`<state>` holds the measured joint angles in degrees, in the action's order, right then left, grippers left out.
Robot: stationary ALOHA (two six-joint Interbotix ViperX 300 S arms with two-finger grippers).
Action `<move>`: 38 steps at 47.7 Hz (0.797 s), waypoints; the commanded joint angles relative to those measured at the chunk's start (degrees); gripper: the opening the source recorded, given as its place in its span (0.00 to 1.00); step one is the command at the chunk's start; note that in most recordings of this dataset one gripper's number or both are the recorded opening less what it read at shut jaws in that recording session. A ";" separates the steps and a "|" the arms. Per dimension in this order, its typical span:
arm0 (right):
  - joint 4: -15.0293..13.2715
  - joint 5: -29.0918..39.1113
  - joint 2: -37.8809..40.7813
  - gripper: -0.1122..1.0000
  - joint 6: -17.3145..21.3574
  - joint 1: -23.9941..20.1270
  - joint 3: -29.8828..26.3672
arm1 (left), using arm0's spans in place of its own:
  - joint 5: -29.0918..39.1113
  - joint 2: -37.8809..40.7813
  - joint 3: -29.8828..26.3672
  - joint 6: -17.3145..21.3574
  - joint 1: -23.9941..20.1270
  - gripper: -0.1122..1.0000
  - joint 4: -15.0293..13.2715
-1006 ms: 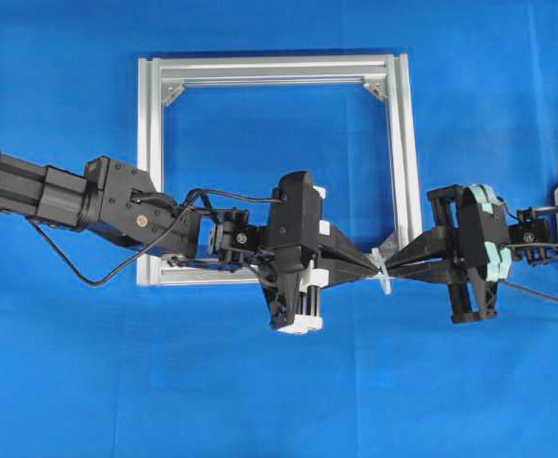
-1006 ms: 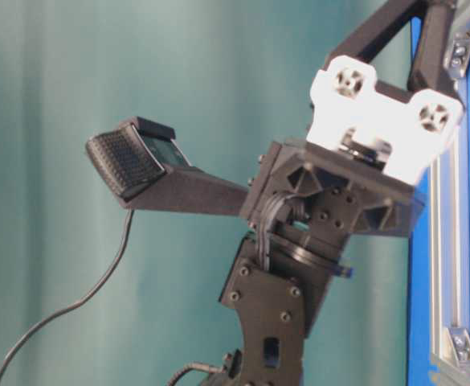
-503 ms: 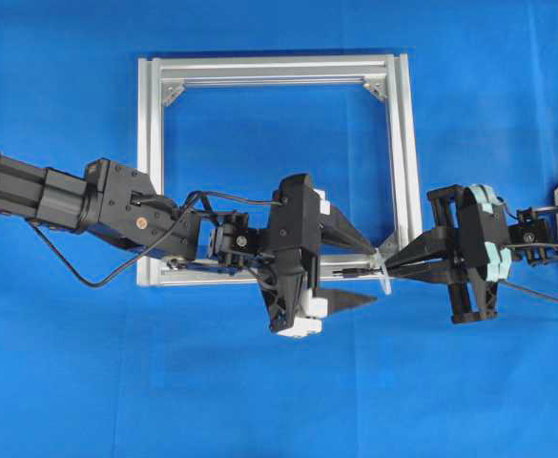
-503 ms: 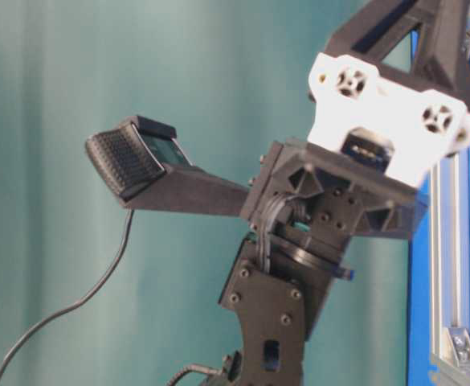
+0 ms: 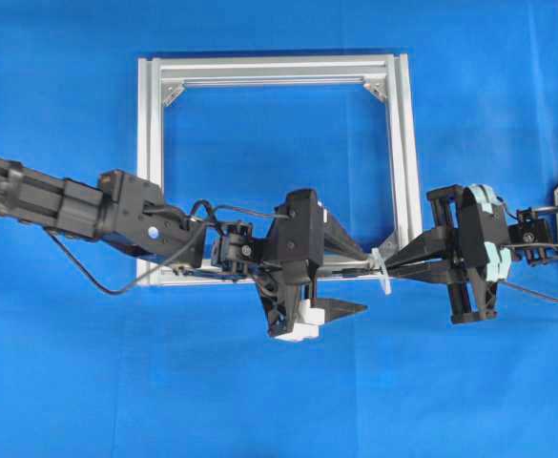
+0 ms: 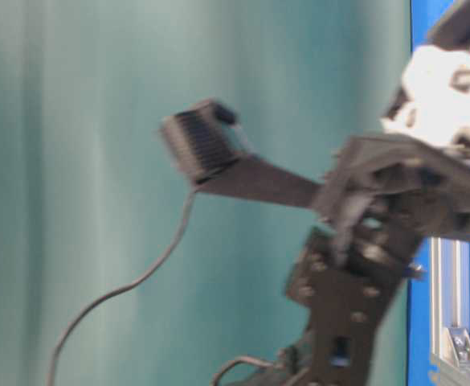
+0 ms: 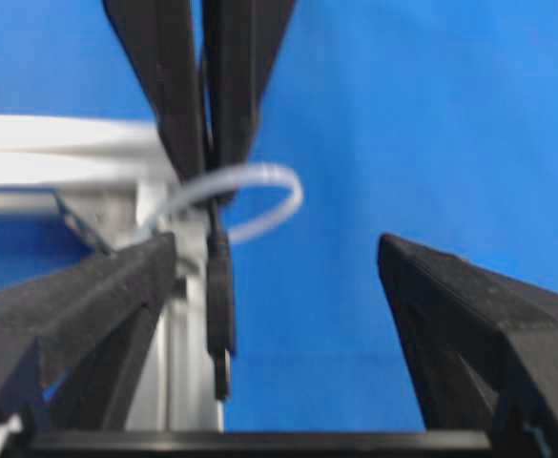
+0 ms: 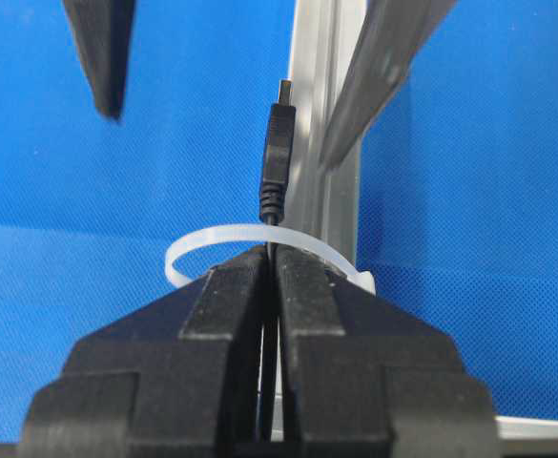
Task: Insert the wire through the string loop located on the right side.
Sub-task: 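Open the left gripper around the USB plug beyond the loop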
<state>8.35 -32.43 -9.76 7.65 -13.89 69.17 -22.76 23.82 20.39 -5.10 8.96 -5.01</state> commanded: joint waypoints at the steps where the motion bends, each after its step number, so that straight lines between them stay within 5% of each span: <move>1: -0.18 -0.44 -0.35 0.07 -0.18 0.09 -0.97 | -0.44 0.00 -1.49 -0.09 0.26 0.83 0.09; 38: -0.18 -0.35 -0.35 0.07 -0.18 0.09 -0.97 | -0.44 0.79 -1.49 0.00 -0.09 0.82 0.09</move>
<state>8.35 -32.43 -9.76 7.56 -13.89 69.17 -22.85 25.75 20.13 -5.19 9.05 -5.01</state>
